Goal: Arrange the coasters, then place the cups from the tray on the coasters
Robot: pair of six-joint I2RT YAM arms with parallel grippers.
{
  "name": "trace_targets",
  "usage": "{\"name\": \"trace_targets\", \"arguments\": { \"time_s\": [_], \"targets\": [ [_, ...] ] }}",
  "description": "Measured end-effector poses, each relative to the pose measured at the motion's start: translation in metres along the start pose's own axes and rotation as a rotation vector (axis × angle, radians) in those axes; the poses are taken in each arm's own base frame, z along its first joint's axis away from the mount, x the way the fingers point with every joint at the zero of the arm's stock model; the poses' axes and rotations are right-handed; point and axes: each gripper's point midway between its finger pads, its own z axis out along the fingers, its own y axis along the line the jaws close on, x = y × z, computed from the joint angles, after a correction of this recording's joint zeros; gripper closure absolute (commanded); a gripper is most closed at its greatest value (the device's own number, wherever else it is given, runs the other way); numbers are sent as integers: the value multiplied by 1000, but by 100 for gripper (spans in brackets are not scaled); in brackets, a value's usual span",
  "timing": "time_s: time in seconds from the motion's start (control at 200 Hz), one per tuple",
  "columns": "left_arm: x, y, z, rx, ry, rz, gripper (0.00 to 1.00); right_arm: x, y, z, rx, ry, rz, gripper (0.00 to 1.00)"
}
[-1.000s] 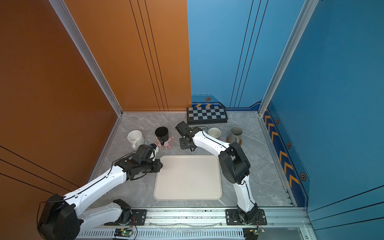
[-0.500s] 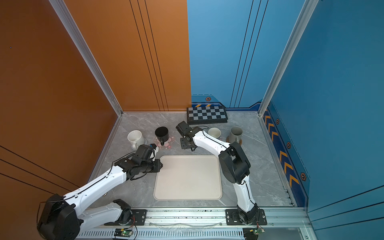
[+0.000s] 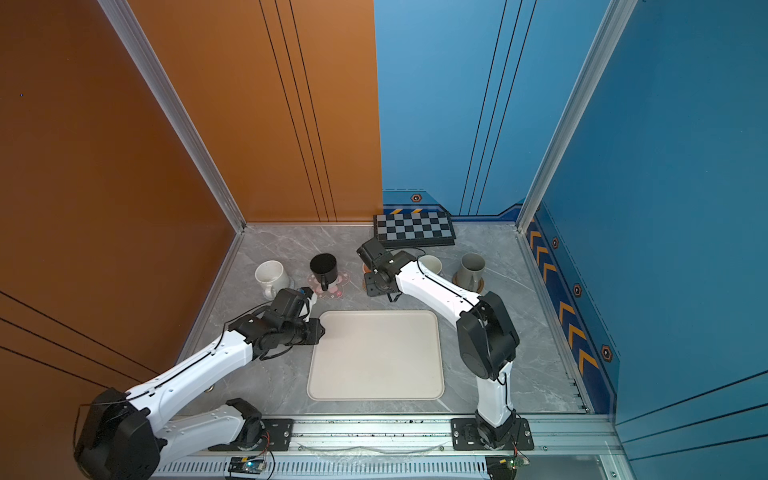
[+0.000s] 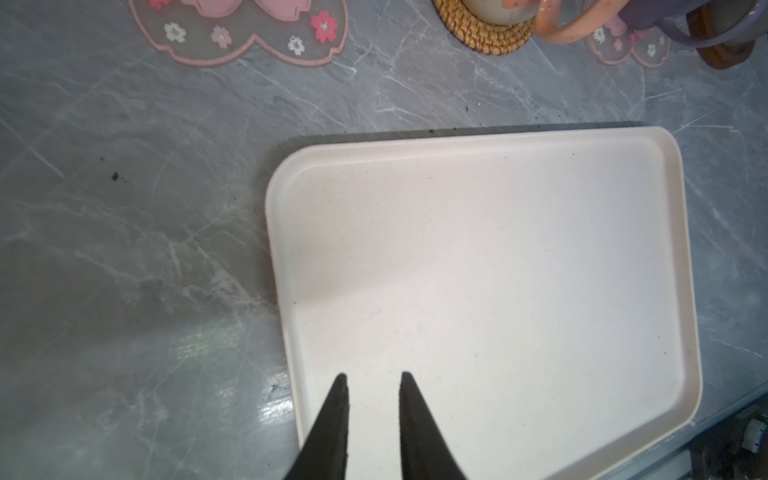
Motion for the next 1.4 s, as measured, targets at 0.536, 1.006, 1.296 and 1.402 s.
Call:
{"name": "trace_targets", "arguments": {
  "time_s": [0.536, 1.006, 1.296, 1.402],
  "targets": [
    [-87, 38, -53, -189, -217, 16, 64, 10, -155, -88, 232, -185, 150, 46],
    [-102, 108, -39, -351, -337, -94, 60, 57, -271, -97, 403, -331, 392, 39],
    [-97, 135, -15, -440, -457, -83, 48, 85, -296, -52, 442, -332, 436, 37],
    [-101, 141, -9, -467, -482, -68, 37, 89, -297, -41, 442, -361, 436, 34]
  ]
}}
